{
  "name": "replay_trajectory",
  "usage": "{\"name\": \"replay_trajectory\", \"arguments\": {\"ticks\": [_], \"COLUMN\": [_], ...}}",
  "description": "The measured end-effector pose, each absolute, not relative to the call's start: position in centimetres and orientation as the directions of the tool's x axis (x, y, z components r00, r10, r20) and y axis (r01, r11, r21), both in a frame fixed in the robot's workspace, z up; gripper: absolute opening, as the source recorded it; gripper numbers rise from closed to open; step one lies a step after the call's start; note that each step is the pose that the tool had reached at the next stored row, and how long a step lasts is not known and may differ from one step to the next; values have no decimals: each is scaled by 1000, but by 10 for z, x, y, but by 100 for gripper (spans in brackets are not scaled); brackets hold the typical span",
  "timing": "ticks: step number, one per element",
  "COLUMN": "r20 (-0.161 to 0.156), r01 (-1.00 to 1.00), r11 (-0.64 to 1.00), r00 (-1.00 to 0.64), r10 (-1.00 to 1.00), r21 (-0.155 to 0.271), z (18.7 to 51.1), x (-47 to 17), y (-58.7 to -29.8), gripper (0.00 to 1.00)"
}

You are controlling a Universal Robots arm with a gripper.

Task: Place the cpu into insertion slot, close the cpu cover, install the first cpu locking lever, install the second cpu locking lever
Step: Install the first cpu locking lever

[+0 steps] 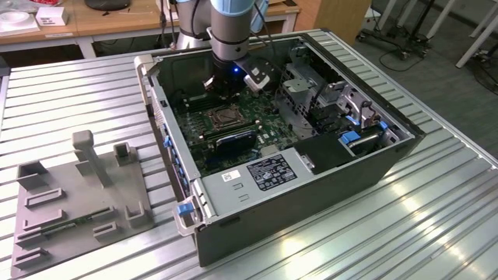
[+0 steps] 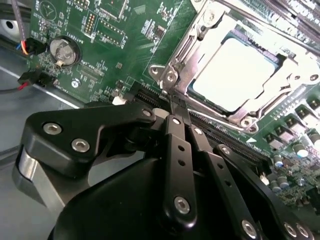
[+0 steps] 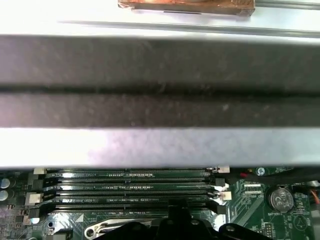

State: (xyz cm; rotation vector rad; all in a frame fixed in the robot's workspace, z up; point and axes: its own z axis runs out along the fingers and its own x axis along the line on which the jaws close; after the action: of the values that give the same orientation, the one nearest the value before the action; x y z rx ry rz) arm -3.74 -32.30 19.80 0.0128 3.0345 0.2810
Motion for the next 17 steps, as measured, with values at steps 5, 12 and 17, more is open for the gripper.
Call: {"name": "replay_trajectory", "arguments": {"ticks": [5,12,17], "r20": [-93,-93,-93], "r01": [0,0,0], "r11": [983,983,983], "r00": [-996,-996,-996], "r10": [17,17,17], "r21": [183,183,182], "z": [206,211,211], "x": [-37,-39,-39], "y": [-321,-316,-316], "gripper": [11,11,11]}}
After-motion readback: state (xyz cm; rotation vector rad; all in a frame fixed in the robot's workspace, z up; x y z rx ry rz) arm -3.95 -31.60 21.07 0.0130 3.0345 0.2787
